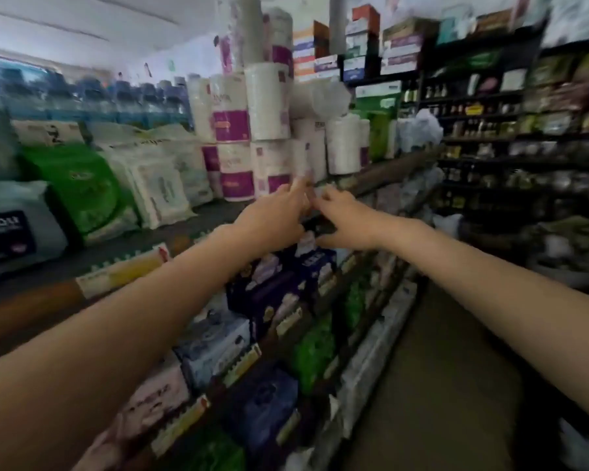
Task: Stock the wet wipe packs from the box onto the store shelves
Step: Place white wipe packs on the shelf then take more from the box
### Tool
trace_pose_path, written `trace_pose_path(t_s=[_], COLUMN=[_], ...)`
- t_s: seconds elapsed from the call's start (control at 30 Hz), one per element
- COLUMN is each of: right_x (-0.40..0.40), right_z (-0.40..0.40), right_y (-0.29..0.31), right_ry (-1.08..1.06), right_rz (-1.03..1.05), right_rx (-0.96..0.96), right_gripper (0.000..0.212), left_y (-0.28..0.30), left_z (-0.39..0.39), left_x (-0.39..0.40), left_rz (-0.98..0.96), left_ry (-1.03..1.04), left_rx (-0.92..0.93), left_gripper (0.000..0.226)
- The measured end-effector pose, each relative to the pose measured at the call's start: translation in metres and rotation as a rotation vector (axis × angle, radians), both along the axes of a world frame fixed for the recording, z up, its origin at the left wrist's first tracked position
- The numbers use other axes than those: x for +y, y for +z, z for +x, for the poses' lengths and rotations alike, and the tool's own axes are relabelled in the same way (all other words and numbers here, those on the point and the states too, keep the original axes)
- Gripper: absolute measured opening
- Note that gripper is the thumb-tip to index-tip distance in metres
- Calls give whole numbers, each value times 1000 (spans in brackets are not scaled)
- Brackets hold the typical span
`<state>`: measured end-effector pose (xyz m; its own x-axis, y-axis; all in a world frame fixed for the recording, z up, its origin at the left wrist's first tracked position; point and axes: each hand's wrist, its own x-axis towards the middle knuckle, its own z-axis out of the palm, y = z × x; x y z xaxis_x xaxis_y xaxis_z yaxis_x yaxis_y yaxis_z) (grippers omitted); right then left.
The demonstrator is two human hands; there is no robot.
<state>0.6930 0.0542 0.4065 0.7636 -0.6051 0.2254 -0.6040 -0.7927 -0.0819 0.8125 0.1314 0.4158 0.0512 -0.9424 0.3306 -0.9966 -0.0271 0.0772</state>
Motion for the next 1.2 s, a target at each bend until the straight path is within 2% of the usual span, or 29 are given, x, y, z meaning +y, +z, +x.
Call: trace_pose_path(t_s=[0.1, 0.23, 0.47, 0.6, 0.67, 0.8, 0.9, 1.0, 1.07, 1.2], right_x=[16, 61, 170, 218, 226, 208, 177, 142, 125, 108], right_z=[-107, -261, -477, -554, -584, -626, -637, -633, -624, -609], right_y=[-53, -142, -279, -341, -368, -413, -454, -507, -535, -568], right_ry=[-215, -460, -904, -985, -1012, -996, -1065, -1161, -1200, -1297], right_rz=[128, 442, 791, 988, 1002, 983, 970, 936, 892, 821], right_rx=[137, 283, 397, 393, 364, 233, 9, -250, -321, -517], right_gripper=[45, 38, 39, 41, 45, 41, 41, 59, 71, 65], left_y=[-64, -162, -299, -349, -375, -420, -453, -482, -497, -518], left_z=[-73, -178, -332, -410, -446, -515, -550, -566, -570, -562], left_x=[-6, 5, 41, 44, 42, 45, 45, 35, 27, 18], left_rz=[212, 554, 844, 951, 988, 993, 968, 931, 909, 939], left_ry=[-224, -415, -681, -717, -689, -660, -623, -574, -527, -461], left_rx=[80, 69, -62, -59, -25, 5, 81, 165, 190, 164], left_gripper=[72, 74, 65, 69, 69, 66, 58, 54, 52, 49])
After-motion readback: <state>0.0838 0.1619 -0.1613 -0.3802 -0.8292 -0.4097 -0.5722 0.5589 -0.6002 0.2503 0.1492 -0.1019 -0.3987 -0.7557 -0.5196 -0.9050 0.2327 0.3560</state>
